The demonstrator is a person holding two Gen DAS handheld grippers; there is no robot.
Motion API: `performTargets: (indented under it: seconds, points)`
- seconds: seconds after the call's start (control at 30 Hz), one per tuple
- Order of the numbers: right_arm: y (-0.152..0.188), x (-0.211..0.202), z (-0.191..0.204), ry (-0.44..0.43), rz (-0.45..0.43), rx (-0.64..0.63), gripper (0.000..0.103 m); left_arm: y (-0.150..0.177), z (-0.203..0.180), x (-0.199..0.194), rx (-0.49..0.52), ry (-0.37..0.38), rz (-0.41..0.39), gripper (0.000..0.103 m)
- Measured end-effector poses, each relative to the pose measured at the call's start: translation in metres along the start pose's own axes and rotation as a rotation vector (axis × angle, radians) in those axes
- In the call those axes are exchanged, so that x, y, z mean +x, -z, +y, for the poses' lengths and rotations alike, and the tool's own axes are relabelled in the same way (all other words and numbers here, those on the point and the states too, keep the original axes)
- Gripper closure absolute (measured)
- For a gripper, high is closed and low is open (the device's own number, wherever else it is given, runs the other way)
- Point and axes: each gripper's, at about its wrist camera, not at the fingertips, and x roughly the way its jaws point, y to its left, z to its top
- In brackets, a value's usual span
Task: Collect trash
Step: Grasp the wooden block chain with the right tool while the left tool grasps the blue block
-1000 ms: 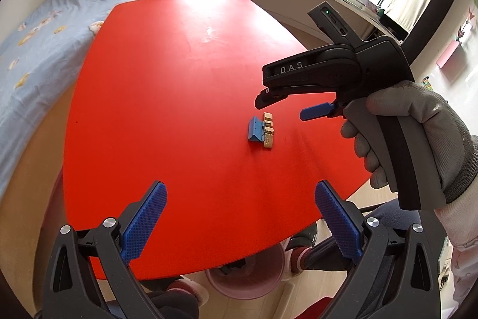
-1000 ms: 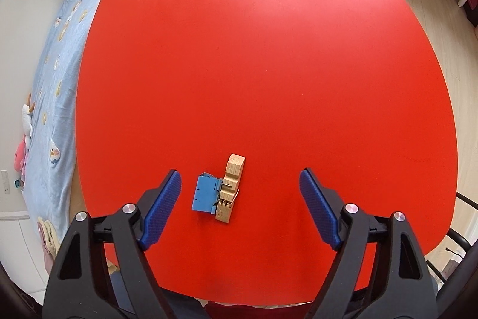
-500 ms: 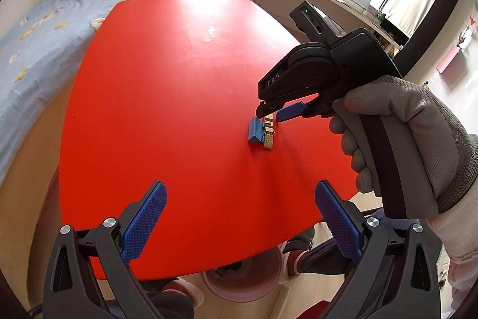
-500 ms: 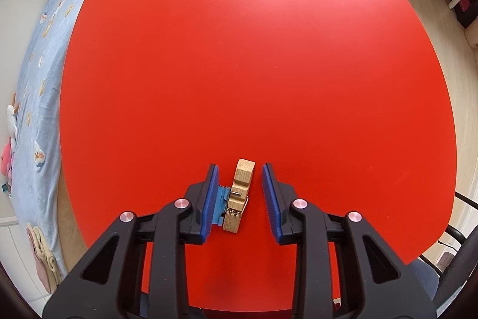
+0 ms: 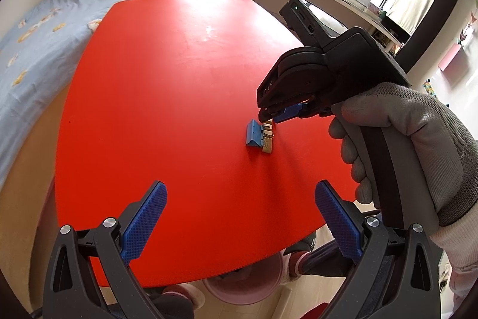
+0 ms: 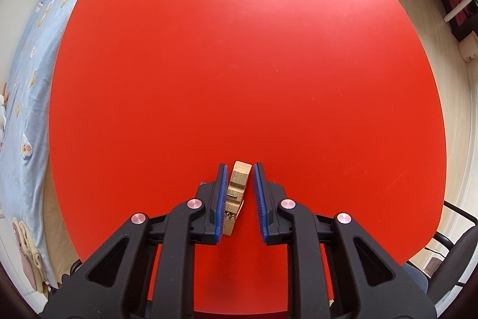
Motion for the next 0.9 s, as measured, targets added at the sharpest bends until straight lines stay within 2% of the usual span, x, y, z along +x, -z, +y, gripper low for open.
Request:
performTargets:
  seconds: [0.1, 0.57, 0.9]
  points:
    - [0.000, 0.000, 0.004, 0.022, -0.003, -0.026, 0.089, -0.002, -0.002, 0.004, 0.005, -0.007, 0.006, 0.008]
    - [-0.007, -0.001, -0.002, -0.004, 0.001, -0.049, 0.091, -0.019, -0.002, 0.040, 0.032, -0.031, 0.064, 0.008]
    - [-0.013, 0.003, -0.002, -0.011, 0.008, -0.053, 0.091, -0.046, -0.015, 0.073, 0.108, -0.041, 0.123, 0.008]
